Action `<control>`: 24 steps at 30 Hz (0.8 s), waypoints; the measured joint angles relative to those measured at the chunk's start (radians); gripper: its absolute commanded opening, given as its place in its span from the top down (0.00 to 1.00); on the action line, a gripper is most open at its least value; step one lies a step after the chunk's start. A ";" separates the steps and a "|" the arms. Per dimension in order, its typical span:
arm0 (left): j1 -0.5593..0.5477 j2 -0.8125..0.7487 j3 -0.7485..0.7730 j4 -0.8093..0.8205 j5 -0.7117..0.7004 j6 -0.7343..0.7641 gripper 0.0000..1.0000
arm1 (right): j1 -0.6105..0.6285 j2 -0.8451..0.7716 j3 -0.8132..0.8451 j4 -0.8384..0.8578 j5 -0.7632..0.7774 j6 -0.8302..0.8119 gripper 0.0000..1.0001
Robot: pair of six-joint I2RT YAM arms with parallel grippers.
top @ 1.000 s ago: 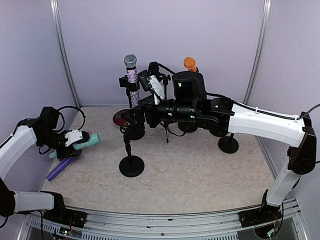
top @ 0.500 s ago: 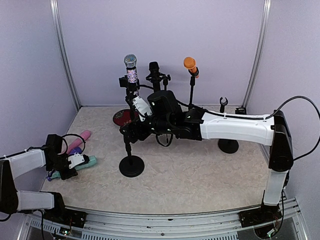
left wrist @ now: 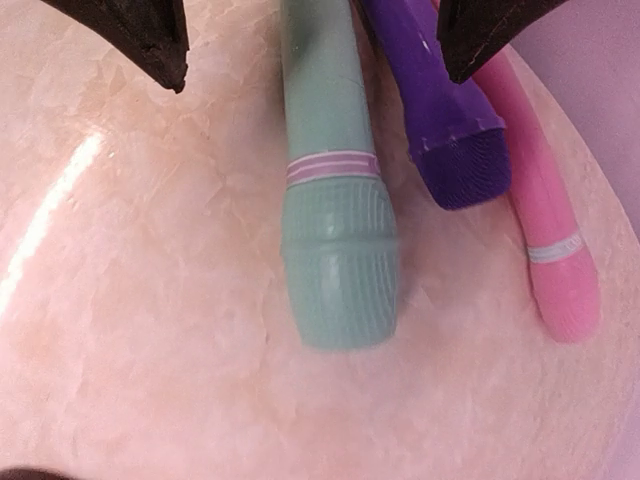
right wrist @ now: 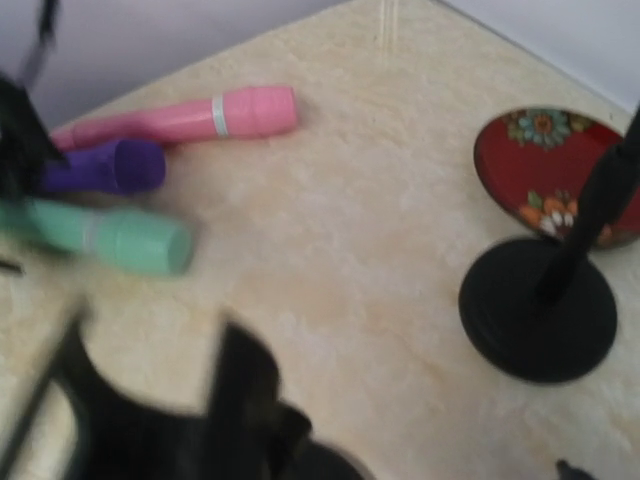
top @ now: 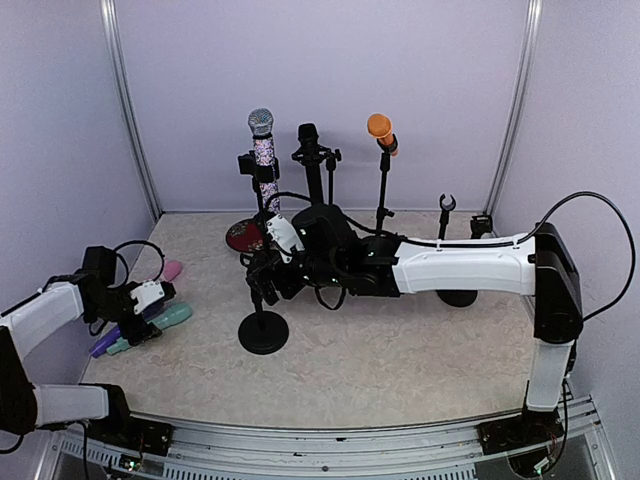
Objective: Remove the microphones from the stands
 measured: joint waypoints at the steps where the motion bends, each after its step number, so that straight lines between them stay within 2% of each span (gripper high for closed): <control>1: -0.002 -0.004 0.030 -0.024 0.028 -0.008 0.15 | 0.000 -0.009 -0.024 0.011 0.000 0.001 0.00; 6: -0.017 -0.011 0.170 -0.115 0.154 -0.070 0.11 | 0.000 -0.053 -0.139 0.092 -0.014 0.012 0.00; 7: -0.018 -0.010 0.198 -0.133 0.177 -0.086 0.04 | 0.000 -0.054 -0.152 0.113 -0.018 0.015 0.01; 8: -0.018 -0.007 0.226 -0.148 0.199 -0.102 0.02 | 0.000 -0.054 -0.161 0.124 -0.021 0.016 0.01; 15: -0.018 0.028 0.396 -0.198 0.290 -0.225 0.01 | 0.008 -0.030 -0.202 0.294 -0.005 0.006 0.11; 20: -0.017 0.031 0.449 -0.212 0.312 -0.272 0.01 | 0.018 0.022 -0.236 0.481 0.048 -0.035 0.18; 24: -0.017 0.031 0.458 -0.226 0.313 -0.286 0.01 | 0.029 0.081 -0.232 0.587 0.077 -0.084 0.27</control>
